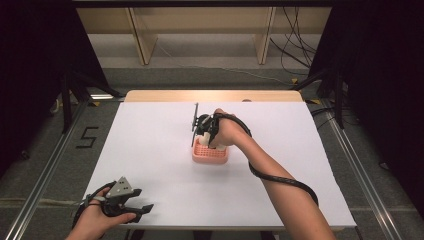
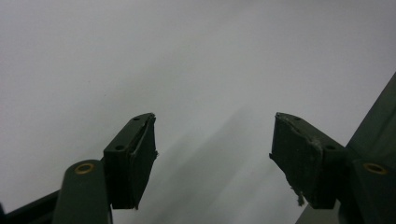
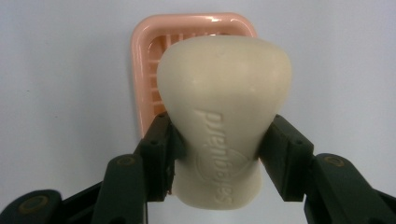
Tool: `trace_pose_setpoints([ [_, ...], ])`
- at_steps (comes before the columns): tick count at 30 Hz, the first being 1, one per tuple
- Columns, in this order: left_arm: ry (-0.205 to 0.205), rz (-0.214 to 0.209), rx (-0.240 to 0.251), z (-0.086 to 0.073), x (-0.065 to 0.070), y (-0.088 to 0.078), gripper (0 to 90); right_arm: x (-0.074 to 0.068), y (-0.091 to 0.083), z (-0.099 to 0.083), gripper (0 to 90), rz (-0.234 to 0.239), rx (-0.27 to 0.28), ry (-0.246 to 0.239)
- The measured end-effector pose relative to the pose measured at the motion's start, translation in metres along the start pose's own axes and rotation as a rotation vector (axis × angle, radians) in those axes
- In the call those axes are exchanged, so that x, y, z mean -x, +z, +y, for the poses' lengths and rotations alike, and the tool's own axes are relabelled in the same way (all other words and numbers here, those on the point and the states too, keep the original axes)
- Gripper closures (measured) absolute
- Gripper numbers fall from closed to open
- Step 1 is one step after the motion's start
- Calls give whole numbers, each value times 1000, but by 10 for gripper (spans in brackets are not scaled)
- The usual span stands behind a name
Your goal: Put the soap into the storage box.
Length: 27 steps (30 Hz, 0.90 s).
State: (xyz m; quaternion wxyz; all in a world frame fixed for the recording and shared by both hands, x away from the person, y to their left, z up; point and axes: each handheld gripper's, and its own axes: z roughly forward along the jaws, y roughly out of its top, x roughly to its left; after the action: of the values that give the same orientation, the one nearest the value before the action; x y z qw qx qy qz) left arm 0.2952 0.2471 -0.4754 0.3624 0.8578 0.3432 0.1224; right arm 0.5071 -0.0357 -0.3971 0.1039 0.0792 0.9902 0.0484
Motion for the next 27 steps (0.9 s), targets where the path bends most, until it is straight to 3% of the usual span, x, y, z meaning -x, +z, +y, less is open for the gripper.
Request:
trace_pose_setpoints([
  [10, -15, 3, -1, 0, 1, 0, 305, 2, 4, -1, 500, -2, -1, -9],
  [12, 3, 1, -5, 0, 0, 0, 305, 0, 5, -1, 500, 1, -1, 11],
  [15, -16, -7, 3, 0, 1, 0, 305, 1, 6, 0, 500, 0, 3, -9],
  [17, 8, -8, -17, 0, -1, -1, 305, 1, 7, 0, 500, 0, -2, -5],
  [18, 5, -8, -16, 0, 0, -1, 305, 1, 7, 0, 500, 4, -2, 2],
  [19, -27, -8, 10, 0, 2, 0, 305, 1, 9, 0, 500, 13, 12, 13],
  [21, -26, -8, 10, 0, 2, 0, 305, 2, 8, 0, 500, 4, -1, -9],
  [22, -26, -8, 9, 0, 2, 0, 305, 1, 8, 0, 500, 9, -9, 15],
  [27, -27, -8, 9, 0, 2, 0, 305, 2, 10, 1, 500, 5, -4, 0],
])
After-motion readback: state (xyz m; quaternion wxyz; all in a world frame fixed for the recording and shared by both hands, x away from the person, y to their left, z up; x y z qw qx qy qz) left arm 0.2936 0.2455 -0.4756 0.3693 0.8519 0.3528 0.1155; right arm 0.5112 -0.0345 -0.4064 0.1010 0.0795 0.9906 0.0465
